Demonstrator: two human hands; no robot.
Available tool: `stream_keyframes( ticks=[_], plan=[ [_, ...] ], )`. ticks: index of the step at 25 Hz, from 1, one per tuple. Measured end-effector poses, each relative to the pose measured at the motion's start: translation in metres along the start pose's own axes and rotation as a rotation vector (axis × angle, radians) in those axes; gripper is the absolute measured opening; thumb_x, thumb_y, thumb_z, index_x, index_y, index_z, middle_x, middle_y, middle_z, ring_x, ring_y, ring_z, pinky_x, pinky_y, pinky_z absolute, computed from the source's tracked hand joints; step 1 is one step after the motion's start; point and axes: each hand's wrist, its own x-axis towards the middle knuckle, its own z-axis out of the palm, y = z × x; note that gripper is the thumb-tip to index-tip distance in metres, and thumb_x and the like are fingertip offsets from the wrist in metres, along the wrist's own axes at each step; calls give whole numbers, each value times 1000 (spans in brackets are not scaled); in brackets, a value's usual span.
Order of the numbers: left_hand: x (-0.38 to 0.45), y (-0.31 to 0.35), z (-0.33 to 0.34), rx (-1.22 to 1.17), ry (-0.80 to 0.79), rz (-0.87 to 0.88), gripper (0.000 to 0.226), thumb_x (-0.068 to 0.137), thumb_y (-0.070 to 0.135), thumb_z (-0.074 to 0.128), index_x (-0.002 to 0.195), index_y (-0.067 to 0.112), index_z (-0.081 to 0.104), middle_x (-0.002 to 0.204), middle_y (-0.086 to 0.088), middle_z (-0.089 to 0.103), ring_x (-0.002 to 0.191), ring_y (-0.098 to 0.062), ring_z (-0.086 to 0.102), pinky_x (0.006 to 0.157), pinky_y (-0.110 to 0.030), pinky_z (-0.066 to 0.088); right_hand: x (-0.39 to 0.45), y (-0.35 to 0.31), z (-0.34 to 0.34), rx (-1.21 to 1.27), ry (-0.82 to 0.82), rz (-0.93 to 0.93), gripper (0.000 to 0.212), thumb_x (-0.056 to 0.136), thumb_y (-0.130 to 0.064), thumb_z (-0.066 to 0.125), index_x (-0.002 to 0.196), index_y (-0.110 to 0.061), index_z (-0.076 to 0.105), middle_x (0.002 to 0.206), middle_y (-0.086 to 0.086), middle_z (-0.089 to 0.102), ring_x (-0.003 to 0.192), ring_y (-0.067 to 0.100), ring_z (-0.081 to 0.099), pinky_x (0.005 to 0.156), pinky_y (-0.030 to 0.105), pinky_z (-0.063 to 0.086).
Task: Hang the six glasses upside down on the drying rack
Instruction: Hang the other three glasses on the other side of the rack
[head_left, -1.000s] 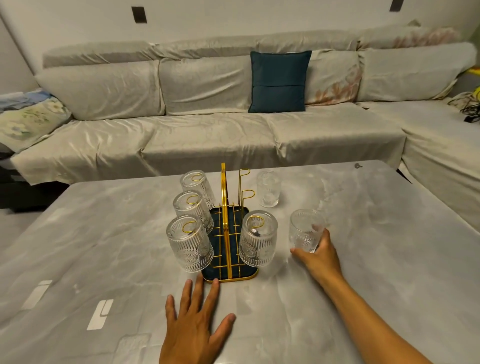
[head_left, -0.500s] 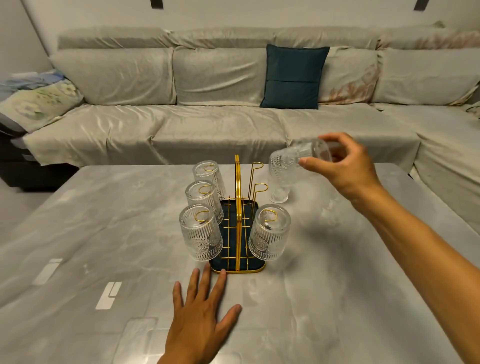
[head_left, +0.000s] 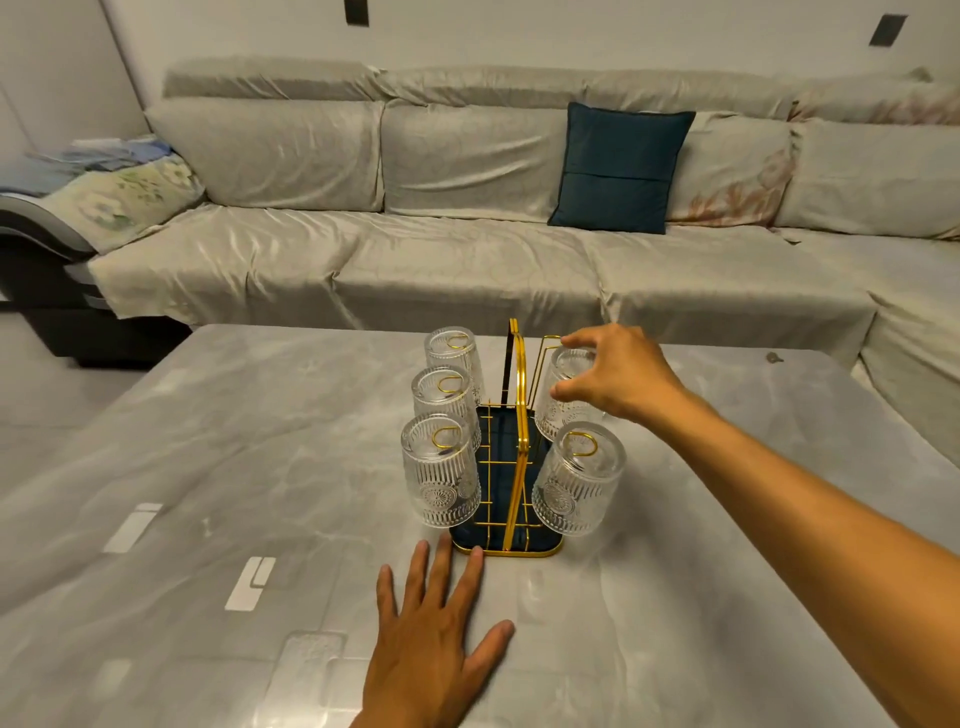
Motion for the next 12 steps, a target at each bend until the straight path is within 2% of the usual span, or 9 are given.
stream_keyframes(
  ticks=[3,6,9,10,11,12],
  plan=[
    [-2,0,-2,5,0,0,77,73,87,-5,137,52,-29,148,11,-37,135,-18,-37,99,-46,-37,1,4,13,-15,-64,25,67,54,-36,85,116,-25,63,120,5,66,106,27,58,83,38,49],
    [-3,2,-5,9,-1,-4,78,73,86,-4,138,50,-29,149,8,-37,136,-19,-37,101,-47,-35,0,9,24,17,-124,29,65,58,-33,83,118,-25,61,121,3,63,104,23,56,74,32,45],
    [-4,3,-7,13,7,2,77,75,84,-3,139,49,-28,149,8,-37,136,-18,-37,108,-49,-28,5,17,20,128,-204,-3,63,59,-46,81,116,-29,62,121,-4,63,100,16,56,73,30,42],
    [-5,4,-7,10,13,4,76,76,83,-3,139,49,-28,150,9,-36,136,-16,-37,109,-49,-27,5,24,17,238,-193,2,58,59,-54,78,112,-32,64,115,-9,64,96,12,57,73,31,44],
    [-4,4,-7,8,16,1,76,76,83,-2,139,50,-27,150,9,-35,136,-15,-37,109,-48,-27,5,35,15,380,-106,32,49,61,-59,73,103,-34,68,106,-13,67,90,9,60,72,33,48],
    [-3,4,-7,9,16,-2,77,75,84,-2,139,50,-27,150,10,-35,136,-14,-37,109,-47,-27,7,51,17,521,47,95,37,65,-57,69,94,-33,70,96,-13,70,84,9,63,71,37,53]
  ],
)
